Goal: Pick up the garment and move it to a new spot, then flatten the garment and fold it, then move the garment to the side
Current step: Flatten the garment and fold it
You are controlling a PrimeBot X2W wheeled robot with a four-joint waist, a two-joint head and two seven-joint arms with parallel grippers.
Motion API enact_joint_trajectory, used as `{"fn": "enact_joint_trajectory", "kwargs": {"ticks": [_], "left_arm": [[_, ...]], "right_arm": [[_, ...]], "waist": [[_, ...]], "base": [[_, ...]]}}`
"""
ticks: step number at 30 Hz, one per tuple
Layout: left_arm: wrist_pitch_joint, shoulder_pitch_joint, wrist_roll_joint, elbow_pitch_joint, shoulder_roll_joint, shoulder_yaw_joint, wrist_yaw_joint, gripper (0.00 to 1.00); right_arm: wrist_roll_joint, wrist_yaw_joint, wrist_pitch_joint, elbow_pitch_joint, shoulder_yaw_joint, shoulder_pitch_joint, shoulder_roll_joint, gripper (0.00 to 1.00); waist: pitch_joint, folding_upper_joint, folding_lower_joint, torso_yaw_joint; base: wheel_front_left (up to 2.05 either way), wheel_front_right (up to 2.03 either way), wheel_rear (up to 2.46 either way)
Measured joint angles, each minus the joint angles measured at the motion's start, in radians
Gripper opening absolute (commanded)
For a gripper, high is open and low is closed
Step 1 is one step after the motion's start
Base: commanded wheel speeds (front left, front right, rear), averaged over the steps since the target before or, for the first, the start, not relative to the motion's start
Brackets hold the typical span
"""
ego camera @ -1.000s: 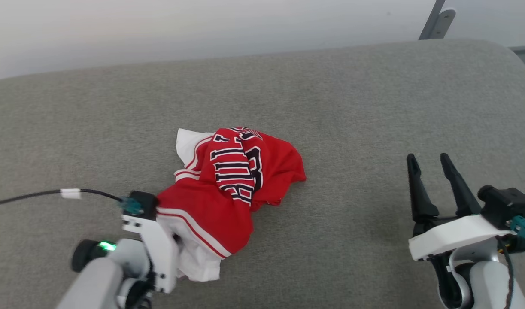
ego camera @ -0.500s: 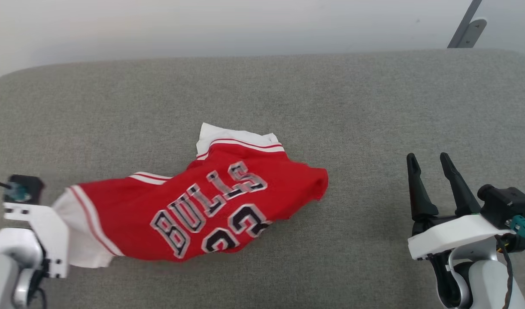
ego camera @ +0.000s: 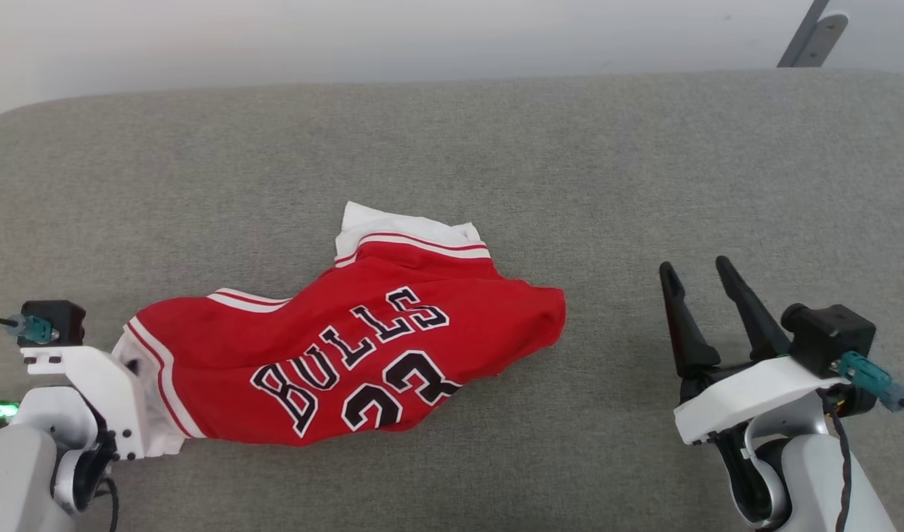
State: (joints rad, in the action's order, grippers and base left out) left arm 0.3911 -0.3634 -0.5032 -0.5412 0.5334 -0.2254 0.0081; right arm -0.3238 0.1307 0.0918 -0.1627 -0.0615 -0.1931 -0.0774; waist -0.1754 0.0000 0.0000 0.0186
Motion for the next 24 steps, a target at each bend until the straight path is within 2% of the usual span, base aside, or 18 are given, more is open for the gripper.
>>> {"fn": "enact_joint_trajectory", "kwargs": {"ticks": [4, 9, 18, 24], "left_arm": [[-0.08, -0.004, -0.01, 0.02, -0.025, 0.01, -0.012, 1.0], [-0.197, 0.01, -0.008, 0.114, -0.057, 0.006, -0.021, 1.0], [-0.409, 0.097, 0.023, 0.319, -0.124, -0.002, 0.011, 1.0], [-0.527, 0.16, 0.029, 0.396, -0.165, -0.012, 0.021, 1.0]], "right_arm": [[-0.003, 0.0, -0.031, -0.012, -0.03, -0.006, -0.025, 1.0], [-0.022, 0.0, -0.109, -0.027, -0.081, -0.029, -0.057, 1.0], [-0.051, 0.0, -0.266, -0.103, -0.179, -0.12, -0.133, 1.0], [-0.083, 0.0, -0.381, -0.193, -0.243, -0.192, -0.171, 1.0]], "waist": [[0.011, 0.0, 0.0, 0.019], [0.028, 0.0, 0.0, 0.064], [0.044, 0.0, 0.0, 0.178], [0.045, 0.0, 0.0, 0.259]], "base": [[0.0, 0.0, 0.0], [0.0, 0.0, 0.0], [0.0, 0.0, 0.0], [0.0, 0.0, 0.0]]}}
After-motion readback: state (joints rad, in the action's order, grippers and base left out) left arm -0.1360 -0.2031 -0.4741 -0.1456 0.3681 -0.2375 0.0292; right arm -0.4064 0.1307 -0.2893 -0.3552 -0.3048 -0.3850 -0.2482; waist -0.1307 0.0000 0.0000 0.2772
